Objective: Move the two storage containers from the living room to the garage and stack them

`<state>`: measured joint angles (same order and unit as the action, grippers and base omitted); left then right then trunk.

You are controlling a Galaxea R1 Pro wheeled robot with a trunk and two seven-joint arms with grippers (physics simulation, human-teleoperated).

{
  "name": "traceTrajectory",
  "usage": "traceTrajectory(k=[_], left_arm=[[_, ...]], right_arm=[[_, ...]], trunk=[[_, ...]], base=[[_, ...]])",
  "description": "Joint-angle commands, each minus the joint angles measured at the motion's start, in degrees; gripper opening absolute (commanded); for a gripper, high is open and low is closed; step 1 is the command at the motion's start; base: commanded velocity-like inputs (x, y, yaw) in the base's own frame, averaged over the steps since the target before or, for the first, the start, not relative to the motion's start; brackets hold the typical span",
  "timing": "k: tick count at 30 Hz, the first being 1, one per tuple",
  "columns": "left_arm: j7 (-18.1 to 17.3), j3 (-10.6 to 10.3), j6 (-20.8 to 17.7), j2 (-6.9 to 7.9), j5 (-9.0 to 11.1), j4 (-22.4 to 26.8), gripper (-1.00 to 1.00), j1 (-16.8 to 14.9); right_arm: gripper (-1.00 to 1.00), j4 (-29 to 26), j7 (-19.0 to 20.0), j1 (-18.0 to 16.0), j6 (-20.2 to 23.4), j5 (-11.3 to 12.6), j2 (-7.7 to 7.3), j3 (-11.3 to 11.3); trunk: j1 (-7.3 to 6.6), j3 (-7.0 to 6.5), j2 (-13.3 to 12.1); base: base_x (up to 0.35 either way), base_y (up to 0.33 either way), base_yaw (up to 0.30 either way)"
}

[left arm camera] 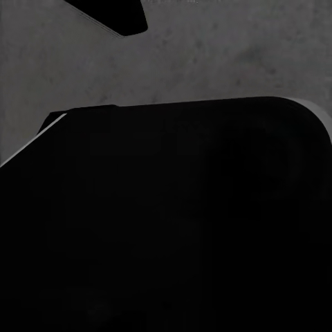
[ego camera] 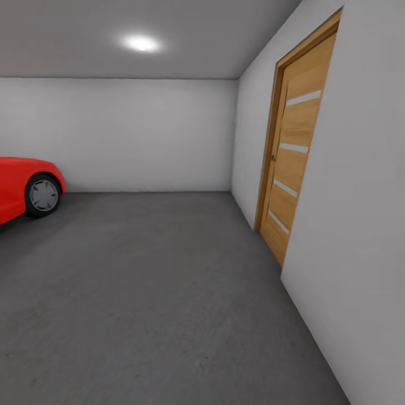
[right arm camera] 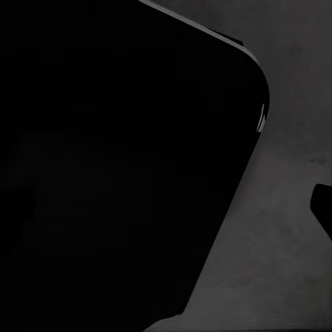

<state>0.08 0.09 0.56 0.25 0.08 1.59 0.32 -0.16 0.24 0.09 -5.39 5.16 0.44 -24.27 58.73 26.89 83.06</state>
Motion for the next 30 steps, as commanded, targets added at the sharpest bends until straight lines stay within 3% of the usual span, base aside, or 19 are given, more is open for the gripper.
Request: traceTrajectory(k=[1, 8, 12, 30], left_arm=[[0.0, 0.0, 0.1, 0.01, 0.0, 0.1, 1.00, 0.0], [0.0, 0.0, 0.1, 0.01, 0.0, 0.1, 1.00, 0.0], [0.0, 0.0, 0.1, -0.01, 0.0, 0.1, 1.00, 0.0], [0.0, 0.0, 0.1, 0.00, 0.0, 0.1, 1.00, 0.0]], right_arm=[[1.00, 0.0, 0.0, 0.0, -0.2, 0.5, 0.00, -0.4], [1.00, 0.0, 0.1, 0.0, -0.1, 3.3, -0.03, -0.4], [1.00, 0.0, 0.0, 0.0, -0.1, 3.6, -0.01, -0.5], [1.00, 0.0, -0.3, 0.0, -0.1, 3.6, 0.00, -0.7]], trunk=[[0.00, 0.04, 0.0], [0.00, 0.04, 0.0], [0.00, 0.04, 0.0], [0.00, 0.04, 0.0]], base=[[0.000, 0.000, -0.292], [0.000, 0.000, -0.291], [0.000, 0.000, -0.205], [0.000, 0.000, -0.016]])
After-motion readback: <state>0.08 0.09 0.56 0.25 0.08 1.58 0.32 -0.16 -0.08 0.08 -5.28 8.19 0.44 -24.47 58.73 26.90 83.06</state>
